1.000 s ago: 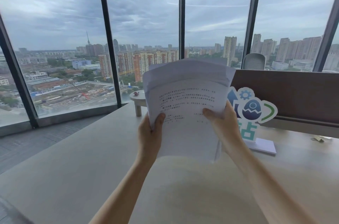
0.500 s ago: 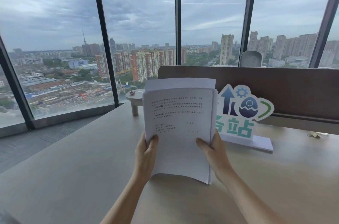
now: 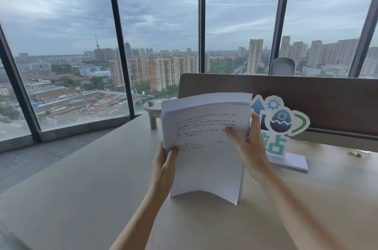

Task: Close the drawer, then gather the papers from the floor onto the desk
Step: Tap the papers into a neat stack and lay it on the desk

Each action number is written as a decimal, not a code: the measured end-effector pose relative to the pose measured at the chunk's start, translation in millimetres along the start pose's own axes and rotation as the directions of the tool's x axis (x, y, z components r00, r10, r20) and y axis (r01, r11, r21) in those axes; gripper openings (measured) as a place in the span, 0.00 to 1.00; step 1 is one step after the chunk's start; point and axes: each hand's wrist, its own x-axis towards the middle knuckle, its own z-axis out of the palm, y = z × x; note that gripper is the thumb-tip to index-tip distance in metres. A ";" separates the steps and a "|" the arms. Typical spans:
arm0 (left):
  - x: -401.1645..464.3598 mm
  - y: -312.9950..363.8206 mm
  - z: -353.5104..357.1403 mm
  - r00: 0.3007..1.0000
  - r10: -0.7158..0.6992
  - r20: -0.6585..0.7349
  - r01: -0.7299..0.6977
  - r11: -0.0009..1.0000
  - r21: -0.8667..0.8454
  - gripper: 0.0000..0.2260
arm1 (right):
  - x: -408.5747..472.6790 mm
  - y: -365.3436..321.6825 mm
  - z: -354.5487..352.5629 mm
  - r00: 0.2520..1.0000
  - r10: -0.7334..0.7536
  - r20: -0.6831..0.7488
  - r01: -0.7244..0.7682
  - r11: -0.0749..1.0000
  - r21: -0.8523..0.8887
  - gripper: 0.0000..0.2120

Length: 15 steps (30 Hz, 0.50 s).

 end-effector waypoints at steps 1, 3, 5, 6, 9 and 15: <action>1.7 -0.6 -0.4 1.000 -0.007 0.008 0.007 1.000 -0.001 0.13 | 3.4 -4.3 -0.9 0.999 -0.037 0.001 0.037 0.999 -0.005 0.33; 4.6 1.0 -0.5 1.000 -0.022 0.019 0.022 1.000 0.002 0.12 | 8.9 -16.4 -2.9 0.992 -0.128 0.014 0.129 0.990 -0.050 0.41; 7.6 1.5 -1.3 0.999 -0.032 0.015 0.032 0.999 0.008 0.10 | 15.5 -27.1 -6.9 0.968 -0.246 0.051 0.251 0.958 -0.139 0.43; 8.9 1.6 -2.1 0.999 -0.038 0.011 0.038 0.999 0.006 0.08 | 19.5 -31.6 -8.9 0.951 -0.301 0.077 0.310 0.932 -0.188 0.42; 11.4 0.0 -5.2 0.999 -0.039 0.019 0.039 0.999 0.003 0.11 | 30.4 -38.7 -11.0 0.913 -0.379 0.147 0.407 0.844 -0.350 0.34; 8.1 2.2 -5.5 0.999 -0.043 0.023 0.044 0.999 -0.029 0.11 | 34.2 -31.7 -9.5 0.893 -0.425 0.149 0.436 0.733 -0.522 0.17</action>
